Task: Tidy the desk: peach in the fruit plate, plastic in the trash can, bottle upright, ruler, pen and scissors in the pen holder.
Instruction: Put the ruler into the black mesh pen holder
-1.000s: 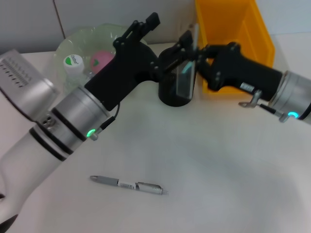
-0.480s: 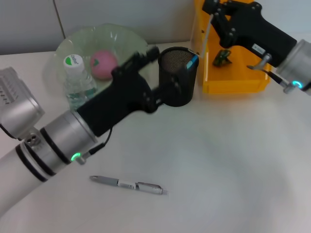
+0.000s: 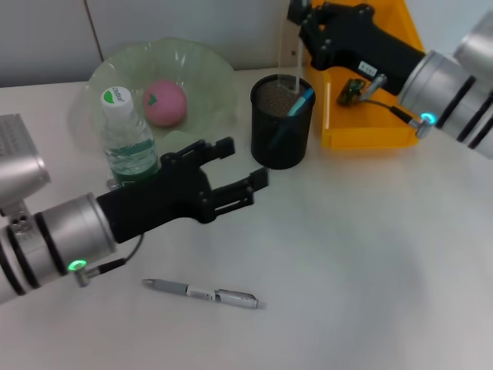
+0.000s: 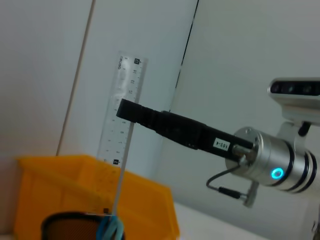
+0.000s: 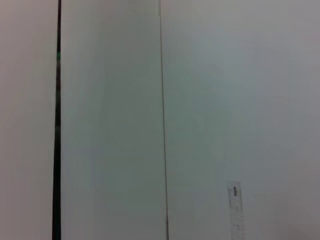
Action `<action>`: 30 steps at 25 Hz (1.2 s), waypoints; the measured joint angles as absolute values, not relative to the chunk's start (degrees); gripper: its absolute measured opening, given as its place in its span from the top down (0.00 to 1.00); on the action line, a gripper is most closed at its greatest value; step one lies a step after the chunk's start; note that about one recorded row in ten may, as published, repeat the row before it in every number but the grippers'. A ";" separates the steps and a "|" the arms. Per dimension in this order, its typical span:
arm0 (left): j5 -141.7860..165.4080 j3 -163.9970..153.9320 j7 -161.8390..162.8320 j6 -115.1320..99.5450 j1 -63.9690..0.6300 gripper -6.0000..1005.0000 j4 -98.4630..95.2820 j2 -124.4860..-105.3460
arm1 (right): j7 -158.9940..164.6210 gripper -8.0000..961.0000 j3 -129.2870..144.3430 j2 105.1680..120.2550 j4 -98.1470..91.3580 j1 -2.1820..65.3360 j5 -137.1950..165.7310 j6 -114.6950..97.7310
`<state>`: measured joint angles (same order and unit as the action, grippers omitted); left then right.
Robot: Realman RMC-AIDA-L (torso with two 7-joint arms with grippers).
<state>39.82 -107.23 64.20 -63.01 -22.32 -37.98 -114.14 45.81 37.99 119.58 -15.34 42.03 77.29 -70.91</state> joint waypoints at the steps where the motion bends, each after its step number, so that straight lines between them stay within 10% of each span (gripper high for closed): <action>1: 42.56 -105.15 65.77 -63.08 -21.74 0.19 -38.63 -114.15 | 45.96 0.99 38.41 119.63 -15.16 42.18 77.17 -70.08; 30: 54.52 -96.23 73.23 -63.21 -19.16 0.19 -43.87 -115.93 | 45.78 0.99 38.86 119.79 -10.74 48.94 76.80 -58.12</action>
